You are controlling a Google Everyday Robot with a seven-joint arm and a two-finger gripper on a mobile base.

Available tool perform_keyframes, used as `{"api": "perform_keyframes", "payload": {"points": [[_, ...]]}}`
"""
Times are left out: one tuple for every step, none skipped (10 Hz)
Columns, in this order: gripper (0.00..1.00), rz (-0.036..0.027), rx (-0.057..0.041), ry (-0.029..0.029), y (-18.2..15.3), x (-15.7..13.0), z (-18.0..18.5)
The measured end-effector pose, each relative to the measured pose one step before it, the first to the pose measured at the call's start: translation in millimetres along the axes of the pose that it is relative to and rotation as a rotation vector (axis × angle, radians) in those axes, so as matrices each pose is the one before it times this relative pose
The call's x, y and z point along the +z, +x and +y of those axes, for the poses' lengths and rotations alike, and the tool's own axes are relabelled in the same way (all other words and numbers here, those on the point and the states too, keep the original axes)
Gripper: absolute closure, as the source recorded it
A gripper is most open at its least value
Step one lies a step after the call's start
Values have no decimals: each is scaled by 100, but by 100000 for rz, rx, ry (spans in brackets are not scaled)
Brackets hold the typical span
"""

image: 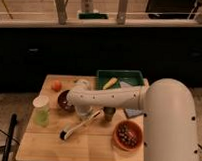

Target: Wipe table surface with brush

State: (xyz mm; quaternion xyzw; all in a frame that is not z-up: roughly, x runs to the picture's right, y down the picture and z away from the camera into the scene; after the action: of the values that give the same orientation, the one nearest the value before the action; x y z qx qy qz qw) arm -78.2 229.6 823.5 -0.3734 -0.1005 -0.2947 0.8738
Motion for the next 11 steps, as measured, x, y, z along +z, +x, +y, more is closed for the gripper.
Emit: {"api": "perform_keyframes", "payload": {"points": [[100,-2465,-2764,725,-1179,28,-509],[100,-2676,-3079,29,-1370,104,-116],[100,-2930,-3228,-652,-1243,123,371],[100,-2058,-1773,-501,-817,58,504],[100,-1506,-1561,-1779,-630,1,1108],[100,-579,-649,-3049,41,27,1730],[100,198,59,-2239,608,-75,1109],[100,634,652,-1664,831,-66,840],[100,1462,1868,-1734,1292,-58,1002],[100,2295,2448,-1018,1353,-71,527],[100,1683,1458,-11,825,-83,-157]]}}
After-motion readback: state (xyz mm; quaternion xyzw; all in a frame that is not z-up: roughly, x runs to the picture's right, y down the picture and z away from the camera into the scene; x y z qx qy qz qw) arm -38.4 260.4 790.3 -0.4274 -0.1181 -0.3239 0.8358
